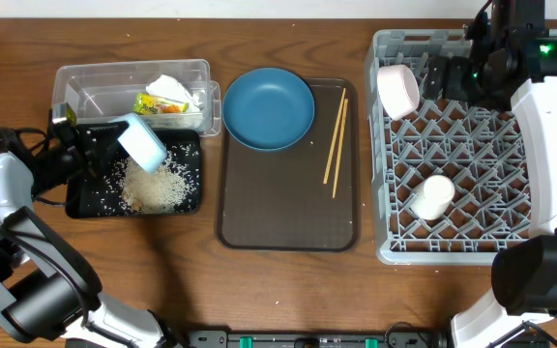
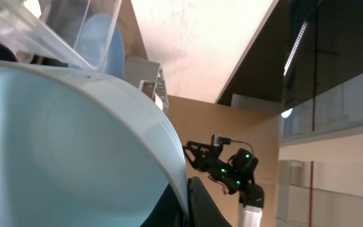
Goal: Sort waste into correct bins and load items into the dishwasher rack
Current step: 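Tilt the rice bowl to pour the rice onto the black tray, then carry the emptied bowl right and set it on the brown tray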
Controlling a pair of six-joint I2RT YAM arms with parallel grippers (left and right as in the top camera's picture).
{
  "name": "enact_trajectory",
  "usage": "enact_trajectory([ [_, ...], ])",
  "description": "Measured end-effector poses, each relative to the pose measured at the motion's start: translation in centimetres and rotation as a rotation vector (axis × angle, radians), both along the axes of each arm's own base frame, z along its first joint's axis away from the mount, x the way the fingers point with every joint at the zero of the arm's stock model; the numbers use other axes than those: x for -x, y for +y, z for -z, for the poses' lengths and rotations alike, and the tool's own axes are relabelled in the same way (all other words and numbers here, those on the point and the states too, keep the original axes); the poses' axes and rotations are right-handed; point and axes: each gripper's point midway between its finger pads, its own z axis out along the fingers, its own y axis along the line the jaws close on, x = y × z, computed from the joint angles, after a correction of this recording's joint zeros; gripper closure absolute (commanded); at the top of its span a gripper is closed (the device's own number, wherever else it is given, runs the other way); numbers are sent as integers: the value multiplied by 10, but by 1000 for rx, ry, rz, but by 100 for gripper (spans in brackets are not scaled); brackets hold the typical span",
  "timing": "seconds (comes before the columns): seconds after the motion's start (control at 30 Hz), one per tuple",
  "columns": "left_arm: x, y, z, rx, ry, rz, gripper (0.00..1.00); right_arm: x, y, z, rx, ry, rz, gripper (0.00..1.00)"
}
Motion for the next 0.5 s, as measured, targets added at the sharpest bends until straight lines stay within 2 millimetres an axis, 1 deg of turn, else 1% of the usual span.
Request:
enact_trajectory([
  [0.13,0,0,0,14,15,-1,94,0,0,0,0,0,0,1],
  [0.27,4,-3,0,57,69,-2,94,0,0,0,0,0,0,1],
  [0.5,2,-2,0,39,46,0,94,0,0,0,0,0,0,1],
])
